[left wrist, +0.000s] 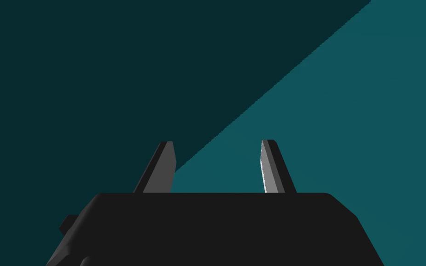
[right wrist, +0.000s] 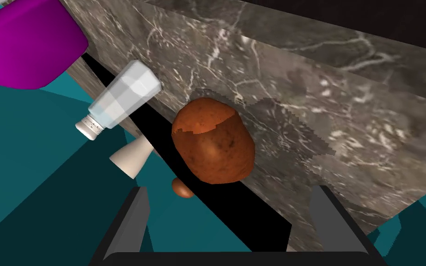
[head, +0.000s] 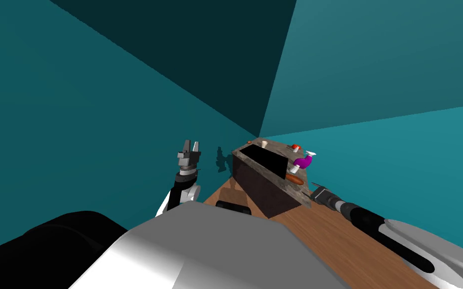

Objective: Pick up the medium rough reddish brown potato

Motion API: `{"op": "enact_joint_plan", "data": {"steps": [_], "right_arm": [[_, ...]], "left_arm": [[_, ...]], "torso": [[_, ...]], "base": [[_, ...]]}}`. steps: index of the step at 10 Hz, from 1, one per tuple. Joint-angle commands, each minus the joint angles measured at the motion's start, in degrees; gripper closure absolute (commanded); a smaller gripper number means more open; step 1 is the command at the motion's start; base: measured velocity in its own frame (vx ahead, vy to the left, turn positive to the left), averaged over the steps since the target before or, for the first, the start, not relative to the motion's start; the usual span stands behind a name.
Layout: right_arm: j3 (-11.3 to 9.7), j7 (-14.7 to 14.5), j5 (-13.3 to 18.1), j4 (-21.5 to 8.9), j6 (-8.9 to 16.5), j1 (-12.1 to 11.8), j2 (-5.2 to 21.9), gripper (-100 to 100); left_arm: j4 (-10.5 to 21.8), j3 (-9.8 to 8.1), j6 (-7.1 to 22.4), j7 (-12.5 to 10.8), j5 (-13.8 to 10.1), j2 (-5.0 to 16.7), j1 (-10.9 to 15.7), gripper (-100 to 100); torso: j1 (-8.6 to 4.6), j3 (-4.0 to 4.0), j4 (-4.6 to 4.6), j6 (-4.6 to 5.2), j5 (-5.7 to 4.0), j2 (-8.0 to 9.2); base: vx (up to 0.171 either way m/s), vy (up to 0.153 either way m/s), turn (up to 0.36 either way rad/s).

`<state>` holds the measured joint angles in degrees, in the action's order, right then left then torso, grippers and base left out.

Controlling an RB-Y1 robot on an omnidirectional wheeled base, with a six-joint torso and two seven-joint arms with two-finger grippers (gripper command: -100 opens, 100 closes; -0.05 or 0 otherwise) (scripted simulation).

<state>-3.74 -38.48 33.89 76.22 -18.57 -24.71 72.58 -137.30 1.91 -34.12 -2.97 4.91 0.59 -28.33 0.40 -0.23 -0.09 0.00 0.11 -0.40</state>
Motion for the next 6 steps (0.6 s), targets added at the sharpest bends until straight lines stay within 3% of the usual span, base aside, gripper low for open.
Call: {"op": "enact_joint_plan", "data": {"steps": [1, 2, 6], "right_arm": [[-0.97, 0.00, 1.34, -2.37, -0.59, -0.32, 2.00, -100], [-0.97, 0.00, 1.34, -2.37, -0.59, -0.32, 2.00, -100], [-4.78, 1.32, 4.10, -7.68, -1.79, 0.04, 6.05, -100]], "left_arm": [[0.00, 0.00, 0.00, 0.00, 0.00, 0.00, 0.00, 0], [0.00, 0.00, 0.00, 0.00, 0.00, 0.00, 0.00, 0], [0.00, 0.00, 0.00, 0.00, 0.00, 0.00, 0.00, 0]], "torso": [[0.00, 0.00, 0.00, 0.00, 0.00, 0.00], [0.02, -0.04, -0.02, 0.00, 0.00, -0.08], [-0.05, -0.01, -0.01, 0.01, -0.02, -0.02]], "base": [[0.151, 0.115, 0.081], [0.107, 0.088, 0.023], [0.127, 0.094, 0.051]]}}
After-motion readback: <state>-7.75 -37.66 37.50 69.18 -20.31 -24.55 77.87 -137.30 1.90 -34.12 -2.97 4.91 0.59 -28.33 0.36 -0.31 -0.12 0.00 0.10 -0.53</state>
